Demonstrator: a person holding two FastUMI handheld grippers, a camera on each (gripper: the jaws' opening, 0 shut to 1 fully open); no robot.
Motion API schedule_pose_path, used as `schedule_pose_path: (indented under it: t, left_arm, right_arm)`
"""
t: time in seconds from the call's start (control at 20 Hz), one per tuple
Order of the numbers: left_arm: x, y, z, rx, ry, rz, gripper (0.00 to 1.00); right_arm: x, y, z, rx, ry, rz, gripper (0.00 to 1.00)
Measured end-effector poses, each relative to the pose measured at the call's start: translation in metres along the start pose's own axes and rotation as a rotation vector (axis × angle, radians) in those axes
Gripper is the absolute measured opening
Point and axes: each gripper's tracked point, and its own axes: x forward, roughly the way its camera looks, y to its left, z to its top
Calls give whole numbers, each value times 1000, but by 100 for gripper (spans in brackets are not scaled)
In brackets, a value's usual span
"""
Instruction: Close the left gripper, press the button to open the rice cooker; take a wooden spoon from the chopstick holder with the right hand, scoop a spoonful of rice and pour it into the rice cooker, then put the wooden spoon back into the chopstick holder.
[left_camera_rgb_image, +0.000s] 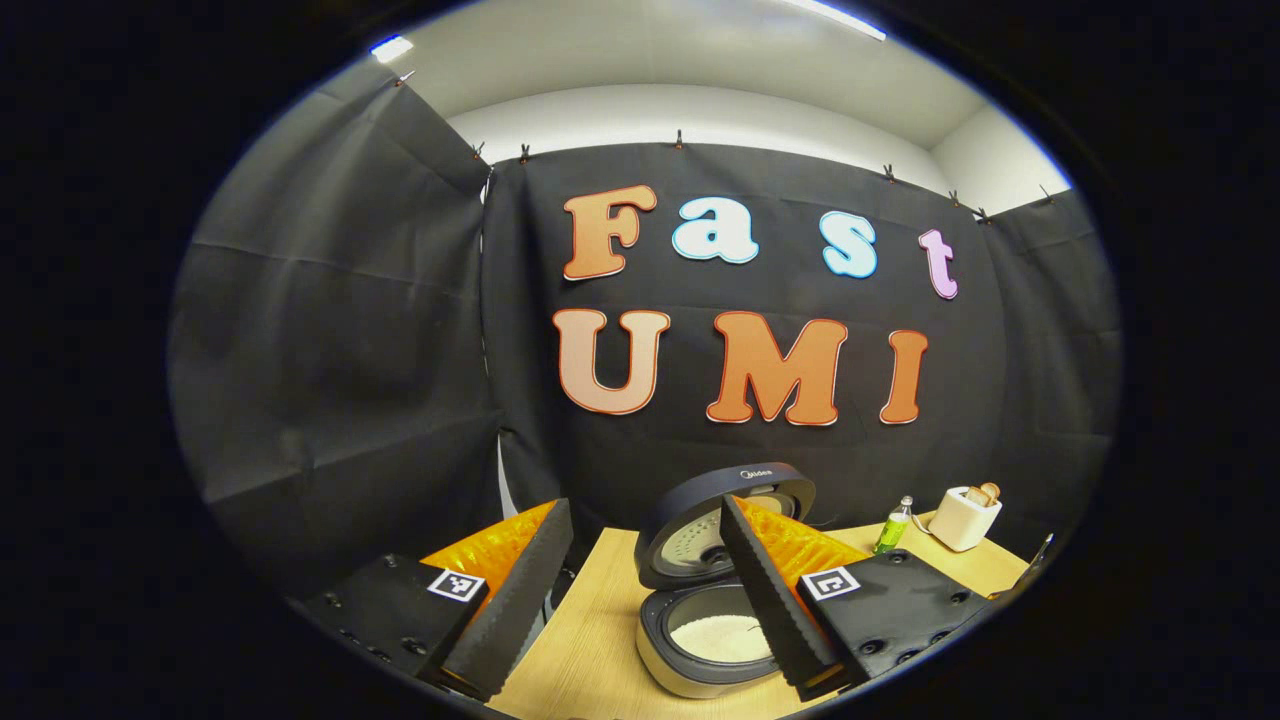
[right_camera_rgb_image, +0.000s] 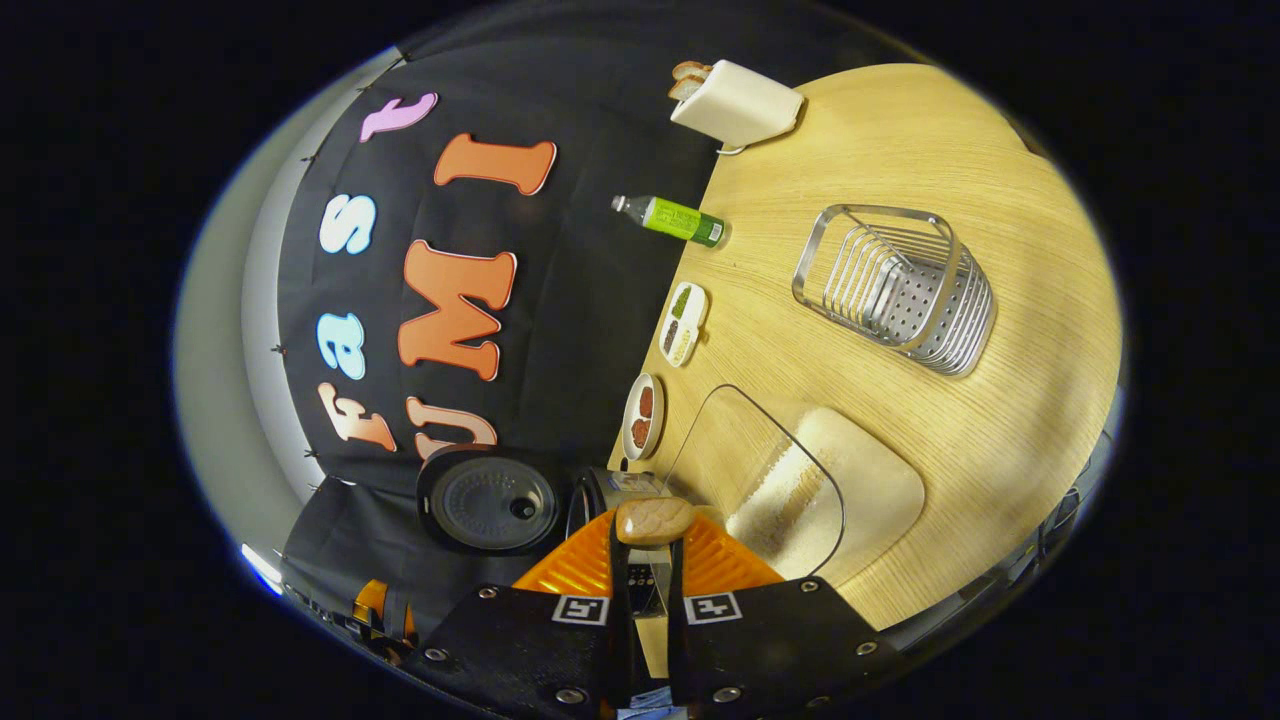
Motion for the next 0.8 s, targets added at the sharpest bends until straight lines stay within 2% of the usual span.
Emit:
schedule_pose_path:
  t: [0.55,0.8]
  left_arm:
    - [7,-8,-2,-29,13,-8,99]
    - [7,-12,0,-38,11,-15,99]
  right_arm:
    - [-37,61,34,82,-79,69,13]
    - [-50,100,50,69,-113,104,13]
